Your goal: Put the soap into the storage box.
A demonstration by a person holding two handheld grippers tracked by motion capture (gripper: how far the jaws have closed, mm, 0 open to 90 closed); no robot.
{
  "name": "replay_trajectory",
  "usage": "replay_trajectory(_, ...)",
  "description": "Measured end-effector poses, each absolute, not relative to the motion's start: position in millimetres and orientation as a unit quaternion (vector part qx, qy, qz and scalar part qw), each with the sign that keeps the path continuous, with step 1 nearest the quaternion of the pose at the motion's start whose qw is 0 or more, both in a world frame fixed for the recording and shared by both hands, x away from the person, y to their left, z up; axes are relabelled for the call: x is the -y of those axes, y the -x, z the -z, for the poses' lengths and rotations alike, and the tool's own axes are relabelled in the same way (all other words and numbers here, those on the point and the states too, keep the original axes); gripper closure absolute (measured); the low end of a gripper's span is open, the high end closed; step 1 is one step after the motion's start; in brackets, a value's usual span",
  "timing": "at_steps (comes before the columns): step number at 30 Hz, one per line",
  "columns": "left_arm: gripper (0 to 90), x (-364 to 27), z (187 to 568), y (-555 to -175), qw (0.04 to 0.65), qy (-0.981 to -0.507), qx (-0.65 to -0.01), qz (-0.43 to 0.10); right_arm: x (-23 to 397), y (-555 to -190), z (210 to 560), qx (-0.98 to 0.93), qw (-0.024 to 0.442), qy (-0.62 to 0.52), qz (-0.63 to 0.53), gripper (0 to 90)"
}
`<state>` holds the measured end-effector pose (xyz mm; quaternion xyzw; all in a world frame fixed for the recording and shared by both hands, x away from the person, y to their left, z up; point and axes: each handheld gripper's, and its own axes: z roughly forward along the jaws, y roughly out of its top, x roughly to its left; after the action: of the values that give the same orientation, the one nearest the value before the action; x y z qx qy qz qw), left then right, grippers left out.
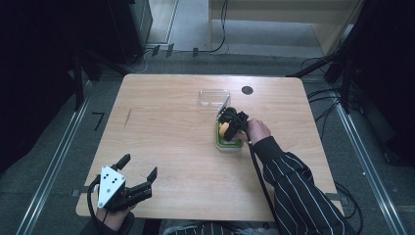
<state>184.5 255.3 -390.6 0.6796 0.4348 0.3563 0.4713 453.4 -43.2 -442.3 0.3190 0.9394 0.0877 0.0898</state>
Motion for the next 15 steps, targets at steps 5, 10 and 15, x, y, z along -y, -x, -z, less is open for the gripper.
replay_trajectory(5, 13.7, -255.3, 390.5, -184.5, 0.471, -0.679, -0.435, -0.356, 42.4, -453.8, 444.7, -0.940, 0.086, -0.319, -0.084, 39.4)
replay_trajectory(10, 13.7, -255.4, 390.5, -184.7, 0.471, -0.680, -0.434, -0.357, 42.4, -454.1, 446.0, -0.940, 0.085, -0.321, -0.080, 39.3)
replay_trajectory(15, 13.7, -254.7, 390.5, -185.4, 0.472, -0.680, -0.434, -0.356, 42.1, -453.4, 446.7, -0.941, 0.084, -0.319, -0.079, 38.3)
